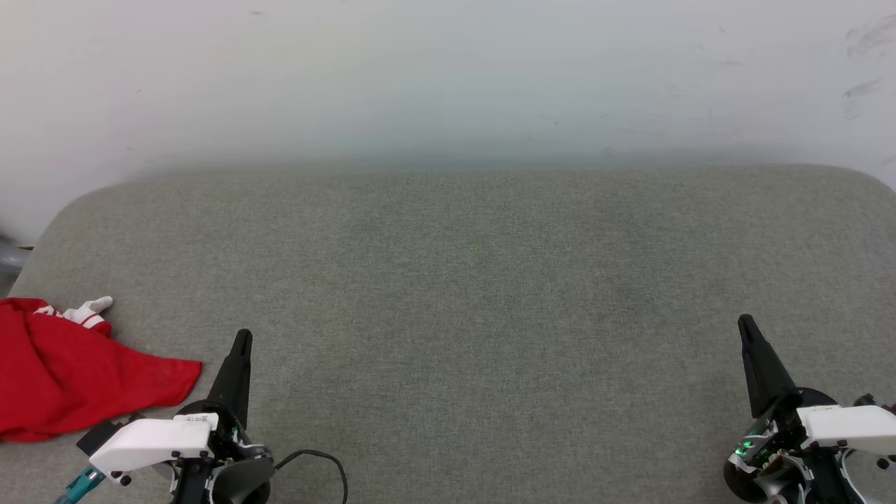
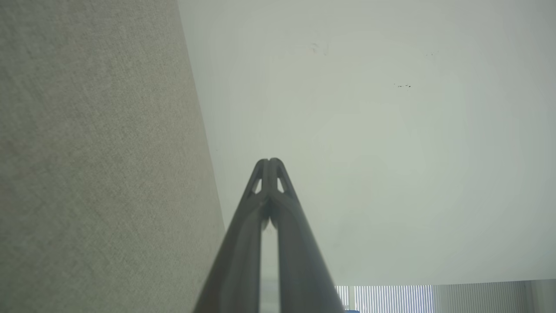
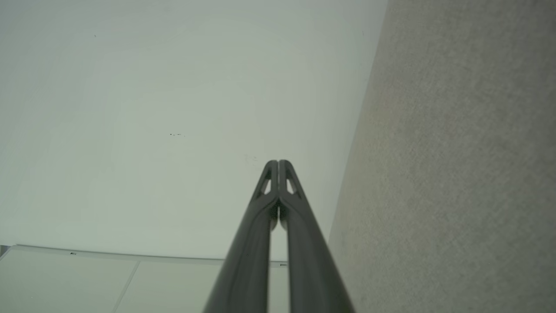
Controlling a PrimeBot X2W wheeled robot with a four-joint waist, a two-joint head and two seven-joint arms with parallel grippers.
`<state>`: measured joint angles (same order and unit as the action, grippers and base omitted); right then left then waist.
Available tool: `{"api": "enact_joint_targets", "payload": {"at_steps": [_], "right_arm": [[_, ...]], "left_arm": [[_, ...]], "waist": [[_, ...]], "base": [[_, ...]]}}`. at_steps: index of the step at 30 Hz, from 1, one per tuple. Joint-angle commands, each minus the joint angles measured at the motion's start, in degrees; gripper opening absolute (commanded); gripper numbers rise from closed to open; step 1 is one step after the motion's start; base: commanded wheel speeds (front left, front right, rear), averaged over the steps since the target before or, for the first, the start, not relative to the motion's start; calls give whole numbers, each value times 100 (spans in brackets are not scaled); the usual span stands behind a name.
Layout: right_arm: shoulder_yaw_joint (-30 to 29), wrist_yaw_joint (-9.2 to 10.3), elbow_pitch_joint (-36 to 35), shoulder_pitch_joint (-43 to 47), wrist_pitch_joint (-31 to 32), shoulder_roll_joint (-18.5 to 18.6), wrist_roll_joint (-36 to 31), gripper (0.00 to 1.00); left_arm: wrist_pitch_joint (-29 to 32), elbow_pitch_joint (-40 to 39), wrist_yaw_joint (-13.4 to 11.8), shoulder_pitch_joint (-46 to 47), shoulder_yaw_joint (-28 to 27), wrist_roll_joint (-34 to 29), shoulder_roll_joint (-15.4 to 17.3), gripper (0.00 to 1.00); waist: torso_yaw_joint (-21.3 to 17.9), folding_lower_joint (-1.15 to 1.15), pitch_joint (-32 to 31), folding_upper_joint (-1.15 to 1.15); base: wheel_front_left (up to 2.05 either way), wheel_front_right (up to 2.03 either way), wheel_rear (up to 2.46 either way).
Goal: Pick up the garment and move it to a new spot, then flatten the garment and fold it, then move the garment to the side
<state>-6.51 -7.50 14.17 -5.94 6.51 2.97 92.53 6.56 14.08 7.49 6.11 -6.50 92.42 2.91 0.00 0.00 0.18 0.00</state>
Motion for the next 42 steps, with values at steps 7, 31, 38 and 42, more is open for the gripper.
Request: {"api": "enact_joint_targets", "payload": {"at_steps": [7, 31, 38, 42], "right_arm": [[1, 2, 5, -72, -7, -18, -25, 0], [60, 1, -173, 190, -146, -4, -8, 100], [118, 1, -414, 263, -254, -3, -39, 100], [152, 1, -551, 298, -335, 10, -92, 100]], "left_arm": [[11, -3, 11, 34, -13, -1, -8, 0], [-220, -93, -1, -58, 279, 3, -9, 100], [-389, -294, -1, -75, 391, -52, -8, 100], [-493, -425, -1, -108, 445, -121, -7, 100]], "waist": [[0, 0, 0, 0], [-2, 0, 9, 0], [-1, 0, 15, 0], [3, 0, 16, 0]], "base": [[0, 0, 0], [0, 0, 0], [0, 0, 0], [0, 0, 0]]}}
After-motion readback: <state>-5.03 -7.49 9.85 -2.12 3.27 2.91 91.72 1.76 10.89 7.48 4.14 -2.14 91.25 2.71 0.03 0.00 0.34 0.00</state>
